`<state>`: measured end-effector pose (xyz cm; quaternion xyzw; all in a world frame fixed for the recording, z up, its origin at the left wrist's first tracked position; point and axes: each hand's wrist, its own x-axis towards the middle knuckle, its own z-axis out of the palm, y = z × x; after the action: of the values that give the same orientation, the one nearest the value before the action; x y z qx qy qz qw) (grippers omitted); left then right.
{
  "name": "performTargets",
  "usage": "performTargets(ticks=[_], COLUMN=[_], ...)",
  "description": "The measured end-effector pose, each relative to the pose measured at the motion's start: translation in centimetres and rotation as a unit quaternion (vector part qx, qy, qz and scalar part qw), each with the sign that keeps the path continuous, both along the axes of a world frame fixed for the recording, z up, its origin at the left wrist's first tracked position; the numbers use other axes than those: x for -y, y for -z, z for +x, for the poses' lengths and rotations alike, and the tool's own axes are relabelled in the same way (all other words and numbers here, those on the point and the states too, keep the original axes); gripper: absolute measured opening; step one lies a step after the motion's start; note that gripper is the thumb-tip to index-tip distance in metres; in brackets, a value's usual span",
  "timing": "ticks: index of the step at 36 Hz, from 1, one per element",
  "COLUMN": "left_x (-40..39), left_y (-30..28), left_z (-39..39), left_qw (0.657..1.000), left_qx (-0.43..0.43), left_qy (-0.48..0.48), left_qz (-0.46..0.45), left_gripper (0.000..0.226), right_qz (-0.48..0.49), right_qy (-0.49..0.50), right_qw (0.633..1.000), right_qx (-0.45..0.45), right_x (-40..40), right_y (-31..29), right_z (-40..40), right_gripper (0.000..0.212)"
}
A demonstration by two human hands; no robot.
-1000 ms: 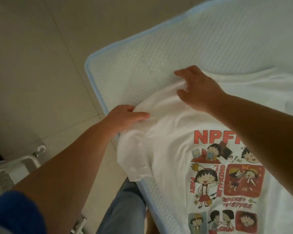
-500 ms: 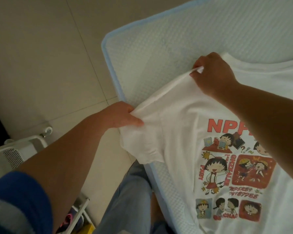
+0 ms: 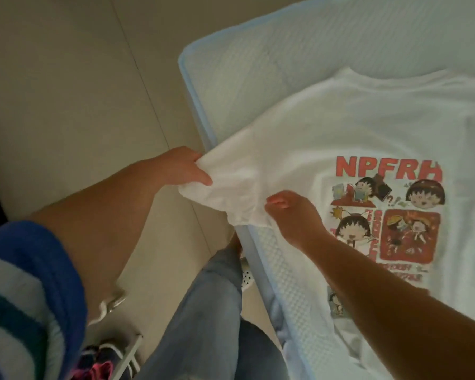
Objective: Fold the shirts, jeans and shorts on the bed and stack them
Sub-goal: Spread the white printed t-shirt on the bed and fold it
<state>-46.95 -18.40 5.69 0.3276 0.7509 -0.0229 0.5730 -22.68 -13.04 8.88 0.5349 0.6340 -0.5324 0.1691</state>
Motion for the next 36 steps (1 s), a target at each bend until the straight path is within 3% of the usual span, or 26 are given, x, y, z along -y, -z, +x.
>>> performTargets(ticks=[4, 7, 9, 11, 14, 18, 22, 26, 29, 33, 36], left_x=[1.6, 3.1, 3.8, 4.3, 4.6, 4.6, 4.5, 4.2, 4.7, 5.0, 4.5], left_y=[-0.4, 0.3, 1.0, 1.6, 2.7, 3.7, 3.9, 4.3, 5.1, 4.8, 2.9], left_z=[-0.4, -0.6, -0.5, -0.5, -0.7, -1.7, -2.4, -2.8, -2.8, -2.9, -2.3], left_qw=[0.997, 0.989, 0.977, 0.961, 0.945, 0.943, 0.953, 0.968, 0.980, 0.985, 0.989], left_qx=[-0.050, -0.055, -0.045, -0.010, 0.050, 0.114, 0.130, 0.016, -0.074, -0.105, -0.099], left_qy=[-0.003, -0.111, -0.188, -0.258, -0.304, -0.295, -0.259, -0.210, -0.132, -0.108, -0.069], left_qz=[0.055, 0.074, 0.086, 0.098, 0.107, 0.102, 0.083, 0.138, 0.130, 0.083, 0.081], left_gripper=[0.021, 0.019, 0.027, 0.027, 0.029, 0.014, 0.010, 0.019, 0.024, 0.027, 0.028], right_qz=[-0.102, -0.148, -0.177, -0.207, -0.231, -0.197, -0.213, -0.228, -0.209, -0.203, -0.208], right_qy=[0.124, 0.243, 0.310, 0.376, 0.473, 0.630, 0.703, 0.690, 0.644, 0.581, 0.550], right_qw=[0.987, 0.958, 0.934, 0.903, 0.849, 0.748, 0.666, 0.681, 0.735, 0.788, 0.808], right_qx=[0.012, 0.014, 0.007, -0.006, -0.035, -0.067, -0.128, -0.087, -0.038, 0.011, 0.033], right_x=[5.9, 8.6, 9.3, 9.5, 9.9, 11.0, 13.0, 15.6, 16.5, 16.7, 16.9], right_y=[1.3, 2.5, 3.5, 4.4, 5.9, 6.6, 6.0, 5.4, 5.7, 5.4, 3.5], right_z=[0.8, 0.5, -0.2, -1.3, -3.6, -6.0, -6.5, -6.6, -6.9, -6.1, -4.3], right_gripper=[0.024, 0.027, 0.016, 0.011, 0.021, 0.036, 0.035, 0.022, 0.016, 0.025, 0.013])
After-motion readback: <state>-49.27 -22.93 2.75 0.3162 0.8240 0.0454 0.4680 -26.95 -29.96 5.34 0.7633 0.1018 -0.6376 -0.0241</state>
